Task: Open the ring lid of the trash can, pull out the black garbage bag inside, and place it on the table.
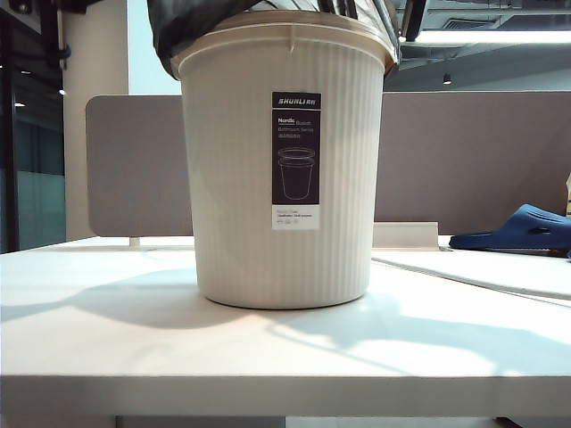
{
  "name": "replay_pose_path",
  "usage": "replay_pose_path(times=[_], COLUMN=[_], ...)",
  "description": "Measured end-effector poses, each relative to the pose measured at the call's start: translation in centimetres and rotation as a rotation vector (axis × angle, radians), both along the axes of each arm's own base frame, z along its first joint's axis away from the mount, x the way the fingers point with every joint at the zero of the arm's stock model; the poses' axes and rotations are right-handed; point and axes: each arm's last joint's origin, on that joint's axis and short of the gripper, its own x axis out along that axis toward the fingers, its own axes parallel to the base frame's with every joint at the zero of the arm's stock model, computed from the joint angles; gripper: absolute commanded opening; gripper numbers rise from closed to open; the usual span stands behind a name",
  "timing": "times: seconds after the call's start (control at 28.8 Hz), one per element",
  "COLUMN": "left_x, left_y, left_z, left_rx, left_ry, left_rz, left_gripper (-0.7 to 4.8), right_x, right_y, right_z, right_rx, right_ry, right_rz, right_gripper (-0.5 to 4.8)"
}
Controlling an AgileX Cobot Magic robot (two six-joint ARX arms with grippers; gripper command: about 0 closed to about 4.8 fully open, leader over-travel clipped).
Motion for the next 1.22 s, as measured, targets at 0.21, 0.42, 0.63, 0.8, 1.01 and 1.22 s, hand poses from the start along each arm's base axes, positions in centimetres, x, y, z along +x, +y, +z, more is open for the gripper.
replay_pose_path(times=[0.21,0.42,0.63,0.8,1.01,1.22], left_x=[0.2,0.5,0.6,0.6,0.6,0.9], left_y=[-0.1,-0.1,-0.2,-0.1,-0.3,-1.1], left_z=[3.7,4.2,4.1,4.2,4.5,7.0], left_rx=[-0.030,-0.033,-0.035,-0.048,-0.064,-0.088], left_ry=[-0.103,-0.112,-0.105,-0.094,-0.091,-0.150], left_rz=[-0.001,-0.001,-0.001,0.011,0.008,-0.011], left_gripper=[-0.06,-0.06,-0.06,-0.06,-0.06,-0.06], right_x=[0.7,1.4,1.8,1.8,1.8,1.9], right_y=[0.4,0.8,1.0,1.0,1.0,1.1], right_z=[1.8,4.7,6.0,6.0,6.1,7.0], right_rx=[-0.019,-0.036,-0.073,-0.077,-0.077,-0.076], right_ry=[-0.030,-0.080,-0.107,-0.108,-0.110,-0.119], right_rz=[0.014,0.028,0.031,0.029,0.027,0.031], right_gripper=[-0.01,-0.01,-0.01,-0.01,-0.01,-0.01])
